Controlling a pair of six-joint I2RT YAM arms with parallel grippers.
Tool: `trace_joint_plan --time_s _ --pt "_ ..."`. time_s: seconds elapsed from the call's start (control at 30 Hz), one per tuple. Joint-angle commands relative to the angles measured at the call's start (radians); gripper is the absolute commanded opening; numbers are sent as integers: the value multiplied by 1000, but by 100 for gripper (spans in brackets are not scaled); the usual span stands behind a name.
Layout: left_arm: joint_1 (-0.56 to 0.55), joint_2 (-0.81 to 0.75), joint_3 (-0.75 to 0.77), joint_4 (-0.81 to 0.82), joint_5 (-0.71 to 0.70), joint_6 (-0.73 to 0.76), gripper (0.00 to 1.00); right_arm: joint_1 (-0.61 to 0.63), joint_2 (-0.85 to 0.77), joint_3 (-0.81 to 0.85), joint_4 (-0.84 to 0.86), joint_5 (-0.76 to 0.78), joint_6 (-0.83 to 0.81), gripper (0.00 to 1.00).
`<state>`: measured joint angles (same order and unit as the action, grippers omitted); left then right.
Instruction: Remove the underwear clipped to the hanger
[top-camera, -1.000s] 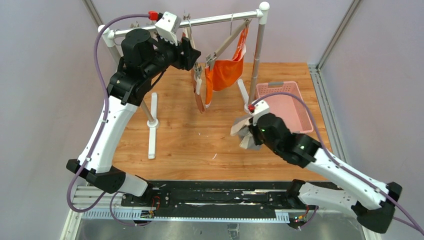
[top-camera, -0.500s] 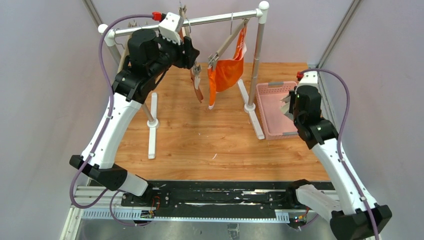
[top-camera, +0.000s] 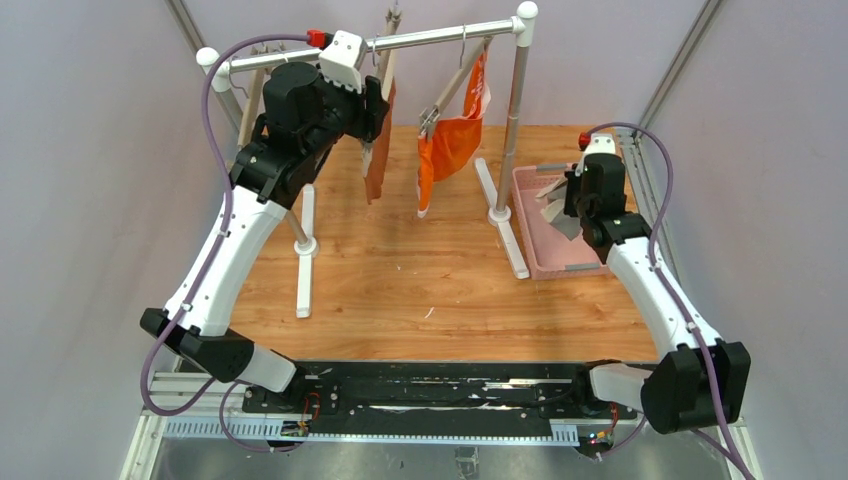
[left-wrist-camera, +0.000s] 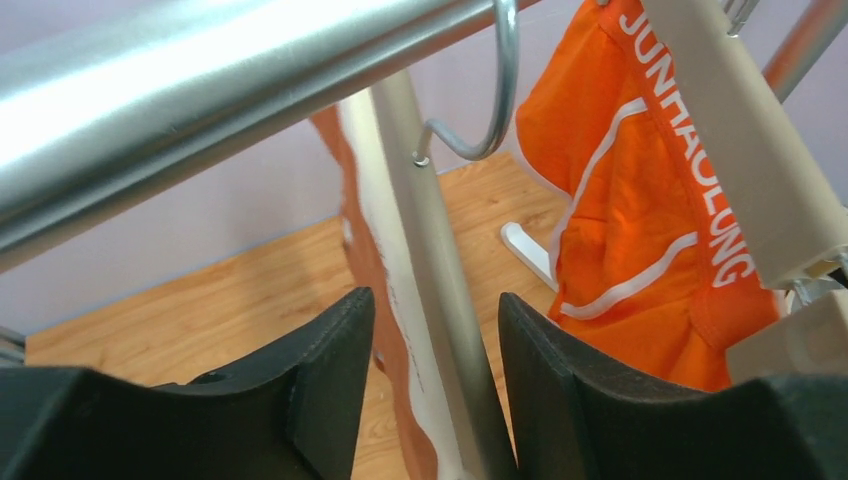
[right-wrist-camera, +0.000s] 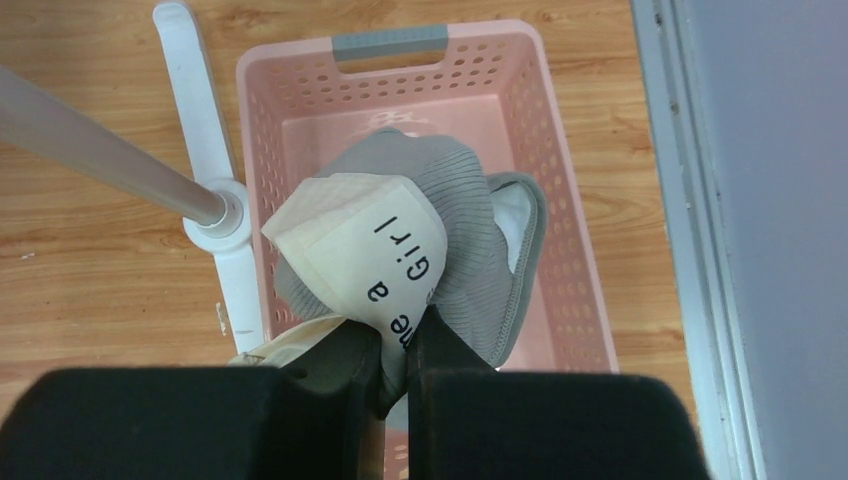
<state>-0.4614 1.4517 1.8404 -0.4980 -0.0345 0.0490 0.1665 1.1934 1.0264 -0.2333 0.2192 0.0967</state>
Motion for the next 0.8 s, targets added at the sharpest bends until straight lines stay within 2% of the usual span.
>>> trace_joint_plan --time_s 0.0,0.13,0.17,0.4,0.57,0.77 --pt "-4 -10 1 42 -28 26 53 -24 36 -13 51 -50 22 8" --pt "-4 -7 -1 54 -27 30 32 -24 30 -44 66 -50 28 63" --pt "-4 -9 -3 60 -27 30 27 -25 22 -55 73 -51 25 67" --pt "-4 -36 -6 102 -12 37 1 -24 -21 -88 80 -89 20 69" --pt "-5 -80 -7 110 7 48 0 -25 -62 -117 95 -134 34 70" --pt "-6 -162 -80 134 19 56 0 -24 -117 -163 128 -164 32 71"
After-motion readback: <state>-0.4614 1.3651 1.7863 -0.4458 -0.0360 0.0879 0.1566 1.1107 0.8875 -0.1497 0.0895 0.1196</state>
